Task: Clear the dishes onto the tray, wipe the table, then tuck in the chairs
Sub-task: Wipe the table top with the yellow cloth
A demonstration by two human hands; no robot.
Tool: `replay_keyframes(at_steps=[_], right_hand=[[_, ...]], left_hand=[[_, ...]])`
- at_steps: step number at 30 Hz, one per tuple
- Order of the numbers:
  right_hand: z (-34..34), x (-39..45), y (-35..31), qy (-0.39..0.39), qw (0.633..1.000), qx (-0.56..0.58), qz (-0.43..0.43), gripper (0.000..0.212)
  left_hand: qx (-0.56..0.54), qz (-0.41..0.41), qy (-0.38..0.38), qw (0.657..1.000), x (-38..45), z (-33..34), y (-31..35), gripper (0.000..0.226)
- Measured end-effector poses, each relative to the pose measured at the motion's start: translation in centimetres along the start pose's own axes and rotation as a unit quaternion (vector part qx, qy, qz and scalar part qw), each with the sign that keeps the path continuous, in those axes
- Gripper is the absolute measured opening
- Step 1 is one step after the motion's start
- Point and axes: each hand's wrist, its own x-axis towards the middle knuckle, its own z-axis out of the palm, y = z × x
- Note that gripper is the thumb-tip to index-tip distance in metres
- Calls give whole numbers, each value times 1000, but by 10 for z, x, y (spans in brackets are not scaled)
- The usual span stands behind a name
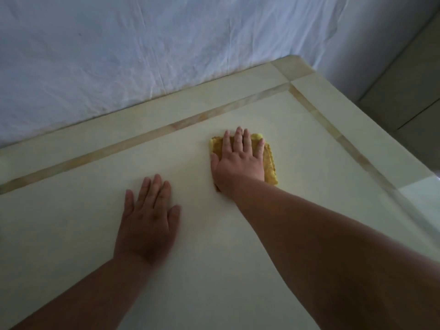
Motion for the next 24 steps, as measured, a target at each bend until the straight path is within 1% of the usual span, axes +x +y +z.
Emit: replay_keyframes(at_steps=[4,9,12,13,15,17,20,24], right_hand=[[3,-40,23,6,1000,4,12,82],[7,-105,55,0,1000,-3,27,82],[6,-148,76,-6,1000,-3,30,82],[7,-160,81,-6,1000,-3,27,82],[7,-191,98,-9,999,-4,31,83],[10,-224,113,-16,999,-1,34,83],[12,-275,141,-28,999,3,40,82],[10,-329,185,-46,998,-14,33,82]], left_hand=[[-20,-15,-21,999,3,-6,3,77],[2,-28,-41,999,1,-12,9,80],[60,-25,-53,996,2,-18,14,69],[76,-36,-64,994,4,-21,15,65],[76,-65,-66,993,3,-26,27,53],[59,-79,-47,994,-4,-28,39,46],[28,-30,-20,999,-24,-23,73,53],[-10,31,-22,999,-47,-17,132,58]])
